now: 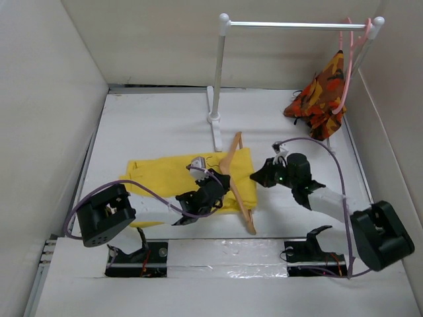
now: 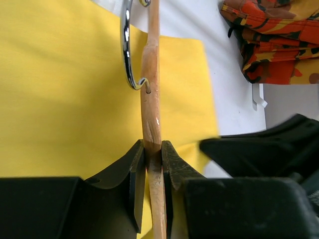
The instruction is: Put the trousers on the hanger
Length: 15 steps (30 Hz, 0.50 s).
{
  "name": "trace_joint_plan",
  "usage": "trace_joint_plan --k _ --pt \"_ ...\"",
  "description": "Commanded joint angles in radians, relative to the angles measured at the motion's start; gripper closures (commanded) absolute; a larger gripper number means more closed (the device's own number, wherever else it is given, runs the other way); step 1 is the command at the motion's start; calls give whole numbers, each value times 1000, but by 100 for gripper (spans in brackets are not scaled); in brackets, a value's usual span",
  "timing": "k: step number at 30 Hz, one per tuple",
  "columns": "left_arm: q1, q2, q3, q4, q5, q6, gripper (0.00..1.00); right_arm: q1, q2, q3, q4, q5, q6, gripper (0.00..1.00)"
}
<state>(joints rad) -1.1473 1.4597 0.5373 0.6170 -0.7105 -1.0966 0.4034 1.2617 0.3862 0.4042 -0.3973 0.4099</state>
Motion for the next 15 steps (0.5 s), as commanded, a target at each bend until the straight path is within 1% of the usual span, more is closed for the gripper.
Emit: trace_joint_plan --k 1,3,4,7,8,10,11,12,15 --pt "17 -39 -46 -69 -44 72 100 -90 -142 -29 -39 28 -46 100" --pt "17 -47 -68 -79 -41 72 100 -139 -230 -33 -83 15 -54 100" --pt "17 -47 -74 -83 -38 72 100 -155 -257 -23 -128 14 -59 100" --pt "17 -73 -99 -124 -49 55 100 -210 -326 2 -192 12 -85 100" --pt "17 -96 -108 -140 -56 49 100 -225 -338 23 -247 17 -92 100" --pt "17 -131 -138 -183 -78 35 100 -283 -366 37 -297 20 -123 100" --pt "17 -175 -158 -201 -87 34 100 -305 -378 37 -318 20 -129 100" --pt "17 -199 -166 -236 -102 35 100 -348 -396 34 -323 18 -135 100" --pt "17 -294 -192 -299 -122 41 100 -400 -412 28 -338 -1 -144 100"
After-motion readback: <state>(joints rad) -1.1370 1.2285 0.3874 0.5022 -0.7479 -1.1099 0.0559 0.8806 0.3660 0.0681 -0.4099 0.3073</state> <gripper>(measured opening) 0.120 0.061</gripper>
